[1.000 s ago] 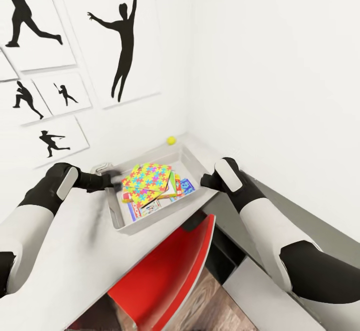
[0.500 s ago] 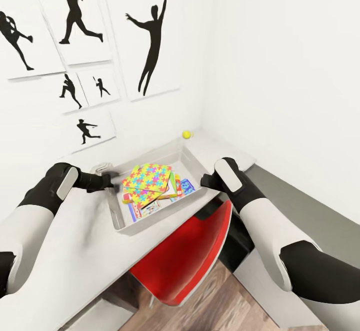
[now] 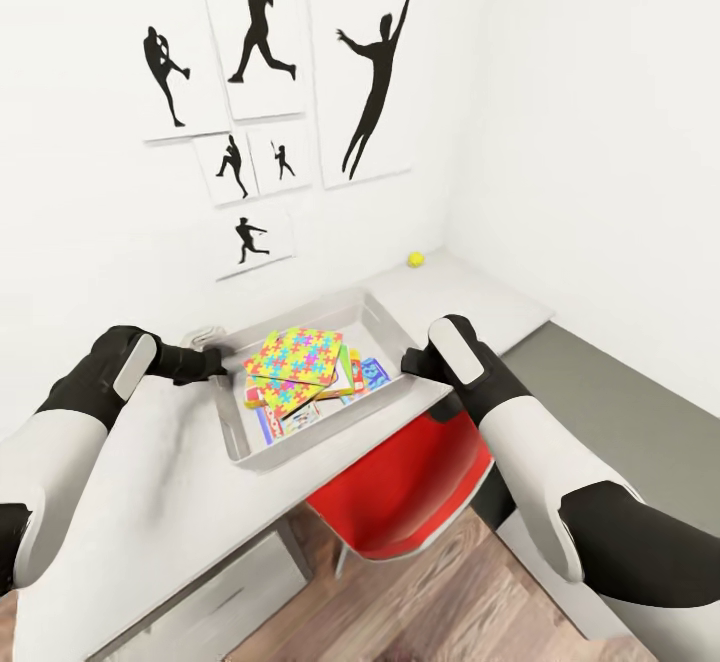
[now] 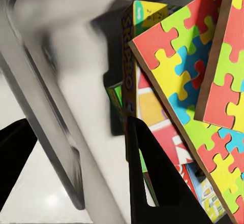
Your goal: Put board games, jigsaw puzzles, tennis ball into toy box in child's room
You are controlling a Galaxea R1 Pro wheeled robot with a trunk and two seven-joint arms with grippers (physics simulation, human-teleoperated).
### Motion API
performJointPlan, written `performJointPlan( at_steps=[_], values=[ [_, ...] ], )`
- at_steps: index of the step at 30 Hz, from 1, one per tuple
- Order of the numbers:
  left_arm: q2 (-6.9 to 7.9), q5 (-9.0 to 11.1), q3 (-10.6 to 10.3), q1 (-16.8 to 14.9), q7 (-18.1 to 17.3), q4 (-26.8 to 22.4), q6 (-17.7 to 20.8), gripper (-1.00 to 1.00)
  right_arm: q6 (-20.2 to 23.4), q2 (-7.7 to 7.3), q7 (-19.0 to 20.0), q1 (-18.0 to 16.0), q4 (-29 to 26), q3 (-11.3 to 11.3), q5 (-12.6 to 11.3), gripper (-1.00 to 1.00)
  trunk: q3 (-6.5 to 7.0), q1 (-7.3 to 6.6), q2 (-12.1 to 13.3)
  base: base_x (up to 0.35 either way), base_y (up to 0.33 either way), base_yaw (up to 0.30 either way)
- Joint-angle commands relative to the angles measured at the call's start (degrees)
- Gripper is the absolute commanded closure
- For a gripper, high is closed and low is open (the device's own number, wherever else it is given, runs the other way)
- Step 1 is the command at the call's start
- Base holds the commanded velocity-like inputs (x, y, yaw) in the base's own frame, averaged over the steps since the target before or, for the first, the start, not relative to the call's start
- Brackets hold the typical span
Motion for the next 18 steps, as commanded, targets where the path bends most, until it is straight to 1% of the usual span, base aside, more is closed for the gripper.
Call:
performJointPlan(
  at_steps=[1, 5, 10, 18],
  values=[
    [0.04, 0.46, -0.15, -0.07, -0.64, -0.03, 0.16, 1.00, -0.89, 0.01, -0.53, -0.08, -0.05, 0.22, -2.90, 1.00, -0.11, 0.00, -0.14, -0.237, 0.198, 0.086],
    [0.04, 0.46, -0.19, -0.07, -0.63, -0.03, 0.17, 1.00, -0.89, -0.01, -0.53, -0.08, -0.05, 0.22, -2.90, 1.00, -0.11, 0.00, -0.14, -0.243, 0.153, 0.030],
    [0.04, 0.46, -0.18, -0.07, -0.63, -0.03, 0.16, 1.00, -0.89, -0.04, -0.53, -0.08, -0.05, 0.22, -2.90, 1.00, -0.11, 0.00, -0.14, -0.233, 0.038, 0.003],
    [0.04, 0.46, -0.24, -0.07, -0.66, -0.03, 0.12, 1.00, -0.89, 0.01, -0.53, -0.07, -0.05, 0.22, -2.90, 1.00, -0.13, 0.00, -0.14, -0.183, 0.088, 0.010]
  ],
)
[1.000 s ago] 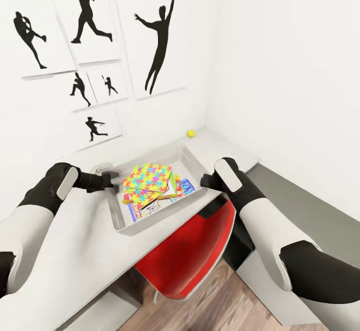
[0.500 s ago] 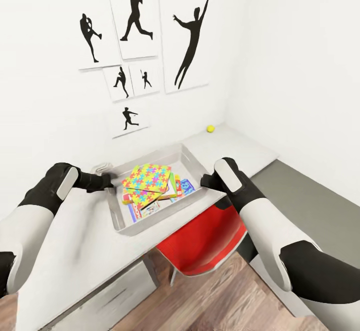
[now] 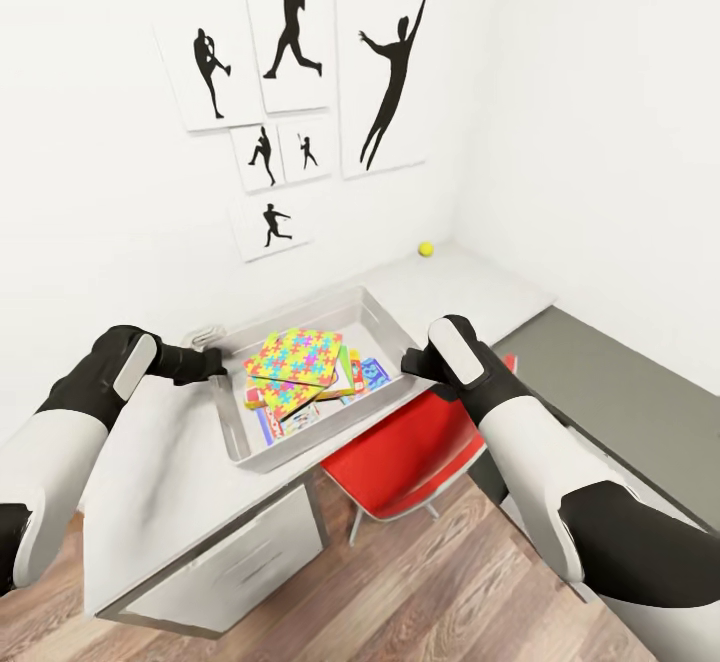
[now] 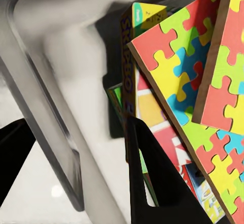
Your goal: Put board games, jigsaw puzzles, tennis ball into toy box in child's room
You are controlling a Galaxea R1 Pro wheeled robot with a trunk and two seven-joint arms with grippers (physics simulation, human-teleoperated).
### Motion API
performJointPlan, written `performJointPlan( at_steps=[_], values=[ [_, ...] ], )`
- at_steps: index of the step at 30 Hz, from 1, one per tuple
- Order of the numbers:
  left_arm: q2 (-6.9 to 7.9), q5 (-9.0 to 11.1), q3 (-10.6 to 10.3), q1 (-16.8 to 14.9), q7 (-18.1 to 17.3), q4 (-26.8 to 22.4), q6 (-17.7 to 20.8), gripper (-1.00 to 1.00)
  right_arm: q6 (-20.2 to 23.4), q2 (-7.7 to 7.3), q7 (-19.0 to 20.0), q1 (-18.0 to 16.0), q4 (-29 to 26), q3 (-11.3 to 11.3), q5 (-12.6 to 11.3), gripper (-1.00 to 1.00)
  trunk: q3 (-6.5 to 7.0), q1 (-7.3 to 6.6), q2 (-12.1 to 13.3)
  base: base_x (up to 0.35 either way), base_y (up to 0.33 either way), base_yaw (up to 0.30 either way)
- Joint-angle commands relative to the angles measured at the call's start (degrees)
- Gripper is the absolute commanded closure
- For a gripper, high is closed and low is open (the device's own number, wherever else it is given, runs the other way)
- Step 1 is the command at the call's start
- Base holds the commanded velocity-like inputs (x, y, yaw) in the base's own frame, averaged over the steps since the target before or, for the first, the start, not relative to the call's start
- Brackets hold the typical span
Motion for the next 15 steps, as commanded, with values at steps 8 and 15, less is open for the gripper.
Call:
performJointPlan(
  at_steps=[8, 15],
  values=[
    [0.03, 0.45, -0.14, -0.07, -0.65, -0.03, 0.17, 1.00, -0.98, 0.00, -0.53, -0.09, -0.06, 0.21, -3.00, 1.00, -0.48, 0.02, -0.13, -0.022, 0.007, 0.108],
    [0.03, 0.45, -0.14, -0.07, -0.63, -0.03, 0.14, 1.00, -0.98, -0.02, -0.51, -0.08, -0.06, 0.21, -3.00, 1.00, -0.68, 0.02, -0.13, 0.000, 0.000, 0.059]
  ],
)
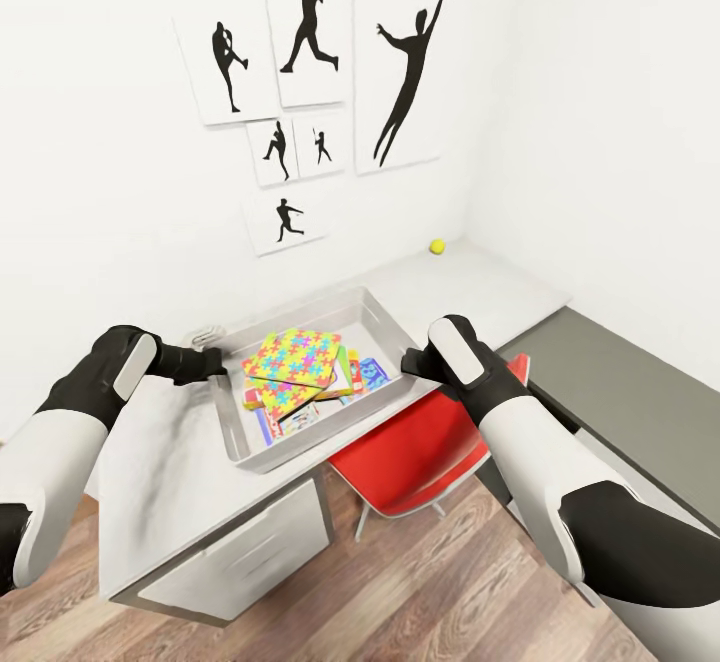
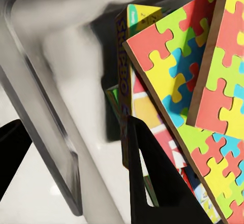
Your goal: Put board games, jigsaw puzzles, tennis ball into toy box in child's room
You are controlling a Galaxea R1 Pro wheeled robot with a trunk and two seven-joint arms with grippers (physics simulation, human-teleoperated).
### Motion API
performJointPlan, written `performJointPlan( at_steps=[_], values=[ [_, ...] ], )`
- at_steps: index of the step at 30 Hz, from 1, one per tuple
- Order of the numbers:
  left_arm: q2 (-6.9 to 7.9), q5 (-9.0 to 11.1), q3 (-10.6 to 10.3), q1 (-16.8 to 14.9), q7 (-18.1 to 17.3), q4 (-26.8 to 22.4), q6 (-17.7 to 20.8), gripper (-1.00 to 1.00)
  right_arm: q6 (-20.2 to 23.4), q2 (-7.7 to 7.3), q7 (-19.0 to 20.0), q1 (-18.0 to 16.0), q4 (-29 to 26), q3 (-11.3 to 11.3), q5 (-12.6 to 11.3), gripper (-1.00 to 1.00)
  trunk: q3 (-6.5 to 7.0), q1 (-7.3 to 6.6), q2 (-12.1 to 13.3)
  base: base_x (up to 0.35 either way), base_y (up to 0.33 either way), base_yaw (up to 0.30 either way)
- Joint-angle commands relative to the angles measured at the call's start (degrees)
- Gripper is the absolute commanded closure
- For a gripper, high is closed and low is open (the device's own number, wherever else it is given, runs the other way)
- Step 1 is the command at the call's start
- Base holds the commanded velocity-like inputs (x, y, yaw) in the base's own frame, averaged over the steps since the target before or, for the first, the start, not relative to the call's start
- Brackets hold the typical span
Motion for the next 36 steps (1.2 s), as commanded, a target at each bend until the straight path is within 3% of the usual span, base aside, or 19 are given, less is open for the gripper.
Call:
performJointPlan(
  at_steps=[1, 17, 35, 36],
  values=[
    [0.03, 0.36, -0.16, -0.05, -0.63, -0.02, 0.14, 1.00, -0.97, -0.02, -0.53, -0.07, -0.07, 0.15, -2.74, 1.00, -0.11, 0.03, -0.12, 0.000, 0.000, 0.006],
    [-0.02, 0.36, -0.16, -0.05, -0.66, -0.02, 0.14, 1.00, -0.97, -0.03, -0.19, -0.09, -0.07, 0.15, -2.74, 1.00, -1.02, 0.03, -0.12, 0.000, 0.000, 0.000],
    [0.03, 0.36, -0.16, -0.05, -0.66, -0.02, 0.16, 1.00, -0.88, -0.06, -0.19, -0.08, -0.07, -0.14, -2.74, 1.00, -1.07, 0.03, -0.12, 0.000, 0.000, 0.000],
    [0.03, 0.36, -0.16, -0.05, -0.65, -0.02, 0.16, 1.00, -0.88, -0.06, -0.19, -0.09, -0.07, -0.10, -2.74, -1.00, -1.07, 0.03, -0.12, 0.000, 0.000, 0.000]
  ],
)
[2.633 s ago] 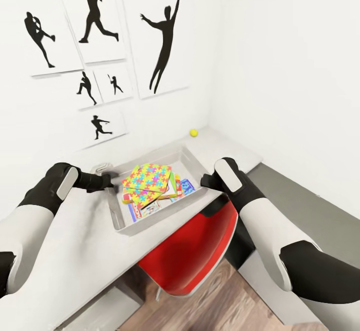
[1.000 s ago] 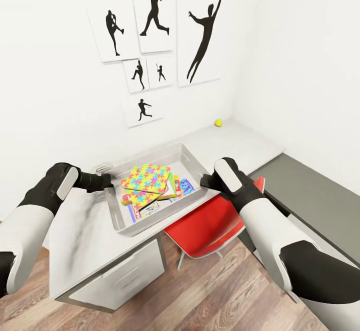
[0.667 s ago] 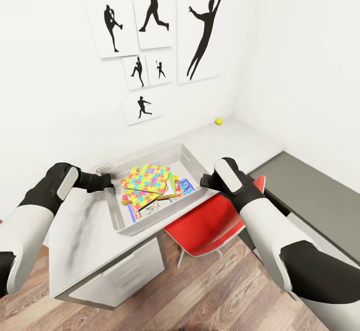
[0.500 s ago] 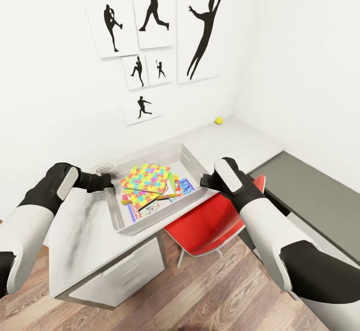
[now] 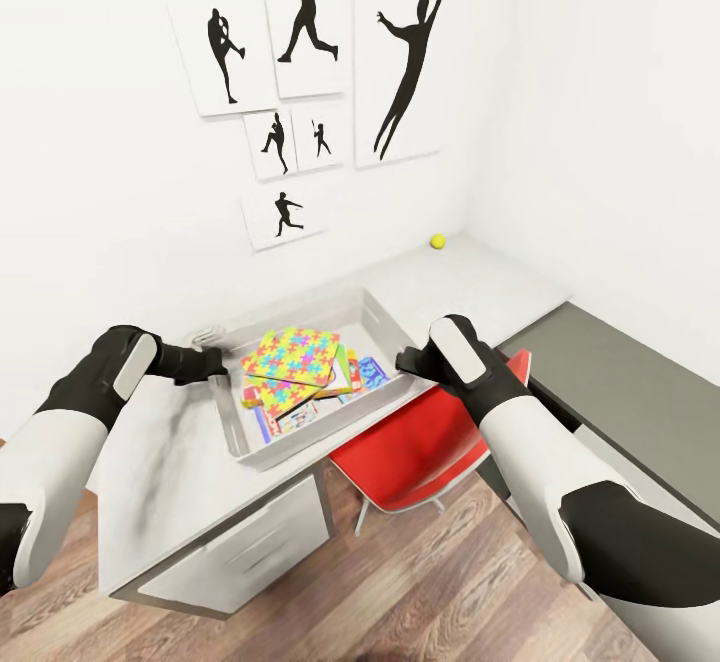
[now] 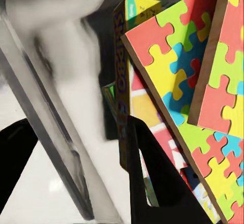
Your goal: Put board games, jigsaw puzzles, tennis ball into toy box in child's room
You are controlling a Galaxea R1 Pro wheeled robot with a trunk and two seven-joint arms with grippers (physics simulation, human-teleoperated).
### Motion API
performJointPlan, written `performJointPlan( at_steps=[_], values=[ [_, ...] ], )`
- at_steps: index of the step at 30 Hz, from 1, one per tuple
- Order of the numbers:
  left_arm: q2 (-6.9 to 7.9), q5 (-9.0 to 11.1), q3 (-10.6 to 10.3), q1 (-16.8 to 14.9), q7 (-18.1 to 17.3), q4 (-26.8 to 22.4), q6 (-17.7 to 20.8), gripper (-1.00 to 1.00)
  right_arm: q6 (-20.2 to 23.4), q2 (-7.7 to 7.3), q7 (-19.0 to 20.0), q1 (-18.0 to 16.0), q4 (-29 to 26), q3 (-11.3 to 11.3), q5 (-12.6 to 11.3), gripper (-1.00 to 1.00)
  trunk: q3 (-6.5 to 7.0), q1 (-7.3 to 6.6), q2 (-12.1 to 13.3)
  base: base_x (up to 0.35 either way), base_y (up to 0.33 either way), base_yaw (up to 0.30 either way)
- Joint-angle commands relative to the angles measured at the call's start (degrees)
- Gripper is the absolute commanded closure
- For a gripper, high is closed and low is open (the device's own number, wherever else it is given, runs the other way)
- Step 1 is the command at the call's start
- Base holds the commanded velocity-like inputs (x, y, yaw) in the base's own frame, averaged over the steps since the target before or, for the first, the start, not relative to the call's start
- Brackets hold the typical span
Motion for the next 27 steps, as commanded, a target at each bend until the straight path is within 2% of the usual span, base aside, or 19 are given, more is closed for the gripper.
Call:
performJointPlan(
  at_steps=[1, 5, 6, 27],
  values=[
    [0.05, -0.02, -0.16, -0.06, -0.64, -0.03, 0.15, 1.00, 0.00, -0.03, -0.59, -0.05, -0.05, 0.22, -0.63, -1.00, -0.11, 0.03, -0.11, 0.000, 0.000, 0.000],
    [0.04, -0.02, -0.22, -0.06, -0.64, -0.03, 0.16, 1.00, 0.00, -0.02, -0.59, -0.06, -0.05, 0.31, -0.63, -1.00, -0.11, 0.03, -0.11, 0.000, 0.000, 0.000],
    [0.01, -0.02, -0.23, -0.06, -0.63, -0.03, 0.17, -1.00, 0.00, -0.02, -0.59, -0.05, -0.05, 0.32, -0.63, -1.00, -0.11, 0.03, -0.11, 0.000, 0.000, 0.000],
    [0.27, 0.04, -0.09, -0.06, -0.69, -0.03, 0.16, -1.00, 0.00, -0.03, -0.59, -0.05, -0.12, 0.16, -0.63, -1.00, -0.04, 0.03, -0.11, 0.000, 0.000, -0.004]
  ],
)
